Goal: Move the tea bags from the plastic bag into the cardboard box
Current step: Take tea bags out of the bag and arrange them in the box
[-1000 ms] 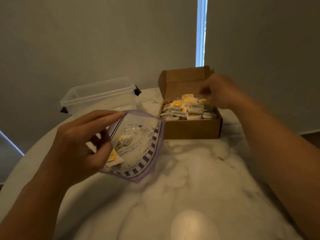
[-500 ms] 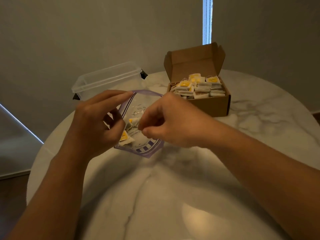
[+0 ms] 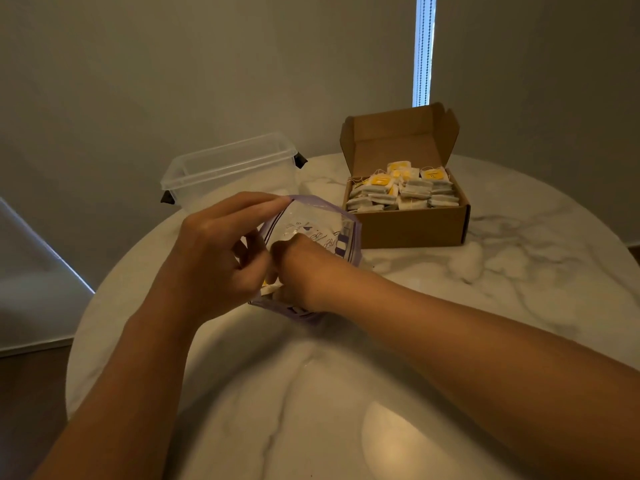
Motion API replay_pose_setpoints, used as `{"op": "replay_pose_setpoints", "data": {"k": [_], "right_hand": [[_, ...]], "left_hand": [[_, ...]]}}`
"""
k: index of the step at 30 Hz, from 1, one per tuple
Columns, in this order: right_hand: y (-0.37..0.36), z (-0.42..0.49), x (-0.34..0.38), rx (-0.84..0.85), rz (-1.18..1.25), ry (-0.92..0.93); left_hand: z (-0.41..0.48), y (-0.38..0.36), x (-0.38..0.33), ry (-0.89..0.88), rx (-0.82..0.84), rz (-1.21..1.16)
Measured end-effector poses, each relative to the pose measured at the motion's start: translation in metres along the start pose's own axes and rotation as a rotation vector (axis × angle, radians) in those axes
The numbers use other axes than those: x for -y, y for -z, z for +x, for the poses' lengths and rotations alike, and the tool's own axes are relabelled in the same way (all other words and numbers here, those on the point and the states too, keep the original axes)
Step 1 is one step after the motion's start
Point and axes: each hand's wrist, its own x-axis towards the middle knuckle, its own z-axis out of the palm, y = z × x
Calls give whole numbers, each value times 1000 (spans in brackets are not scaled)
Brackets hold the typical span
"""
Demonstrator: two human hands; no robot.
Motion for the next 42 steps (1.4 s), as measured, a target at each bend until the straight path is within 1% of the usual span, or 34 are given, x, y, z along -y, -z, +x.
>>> {"op": "replay_pose_setpoints", "data": {"k": [9,15,21,25,28,30,35,37,42], "right_hand": [[-9,3,2,37,-14,-16],[10,-17,-4,96,-83,-12],[4,-3,0,-27,56,-57],[-11,13,3,-15,63,-67],[-22,23,3,-46,45,-107],[-25,25,4,-74,78,-143],[-19,16,3,-166,234,-236],[-14,9,5,-192,300,-249],[-5,-7,12,-277,369,-271]], "left_hand": [[-2,0,2,1,-10,17],[-2,0,4,-2,-3,16],[-2,0,4,0,-16,3],[-2,0,4,-4,-11,-4],[-3,1,5,0,-14,-6],[-3,0,5,2,-19,-6],[-3,0,5,-2,-16,-7],[-3,0,4,1,-16,-9],[-3,0,3,14,-15,-5]]}}
